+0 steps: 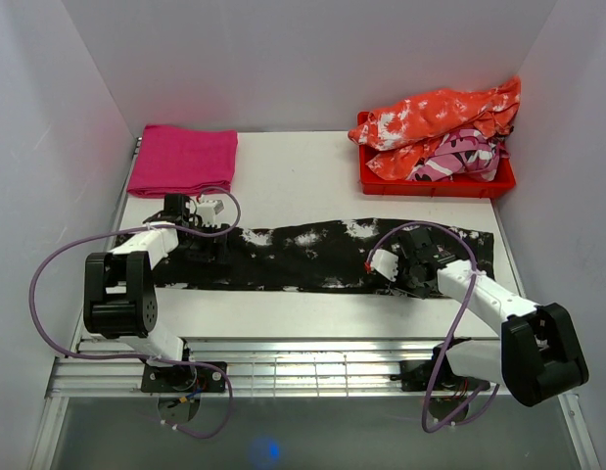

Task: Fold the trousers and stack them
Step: Fold the trousers

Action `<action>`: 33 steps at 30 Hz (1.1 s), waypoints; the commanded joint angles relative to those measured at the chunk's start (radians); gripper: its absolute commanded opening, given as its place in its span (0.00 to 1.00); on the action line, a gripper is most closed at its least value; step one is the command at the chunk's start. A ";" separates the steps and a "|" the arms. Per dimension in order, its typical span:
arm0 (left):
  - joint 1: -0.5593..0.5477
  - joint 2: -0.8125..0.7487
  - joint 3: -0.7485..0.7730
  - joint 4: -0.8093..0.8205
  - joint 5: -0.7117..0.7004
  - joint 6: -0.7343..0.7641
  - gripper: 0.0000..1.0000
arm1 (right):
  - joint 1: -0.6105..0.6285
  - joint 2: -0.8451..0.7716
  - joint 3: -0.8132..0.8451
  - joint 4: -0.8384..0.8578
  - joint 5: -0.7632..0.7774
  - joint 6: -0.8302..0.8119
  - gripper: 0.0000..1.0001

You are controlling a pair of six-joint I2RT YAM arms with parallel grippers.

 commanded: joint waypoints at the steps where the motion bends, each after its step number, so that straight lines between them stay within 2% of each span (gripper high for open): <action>1: 0.003 -0.005 -0.020 0.029 -0.050 -0.005 0.85 | -0.008 -0.030 0.021 0.019 0.025 -0.017 0.30; 5: 0.003 0.005 -0.018 0.034 -0.057 -0.006 0.84 | -0.019 -0.029 0.024 0.019 0.042 -0.043 0.31; 8: 0.003 0.013 -0.015 0.032 -0.053 -0.011 0.84 | -0.033 0.003 0.030 0.023 0.033 -0.055 0.25; 10: 0.003 0.015 -0.015 0.034 -0.061 -0.012 0.84 | -0.039 0.019 0.032 0.034 0.033 -0.055 0.10; 11: 0.003 0.015 -0.014 0.032 -0.067 -0.012 0.83 | -0.042 0.020 0.042 0.034 0.030 -0.054 0.08; 19: 0.003 0.053 -0.006 0.028 -0.133 -0.023 0.75 | -0.042 -0.064 0.128 -0.113 0.004 -0.061 0.08; 26: 0.003 0.070 0.003 0.023 -0.133 -0.037 0.73 | -0.044 -0.079 0.150 -0.181 -0.001 -0.103 0.08; 29: 0.003 0.068 0.003 0.020 -0.132 -0.038 0.73 | -0.044 -0.038 0.144 -0.178 -0.007 -0.098 0.22; 31: 0.003 0.065 0.003 0.018 -0.133 -0.035 0.73 | -0.047 -0.009 0.141 -0.165 -0.013 -0.092 0.18; 32: 0.003 0.062 0.003 0.020 -0.133 -0.037 0.73 | -0.050 -0.001 0.138 -0.158 -0.013 -0.090 0.09; 33: 0.003 0.062 0.001 0.020 -0.135 -0.035 0.73 | -0.051 0.005 0.135 -0.150 -0.013 -0.093 0.08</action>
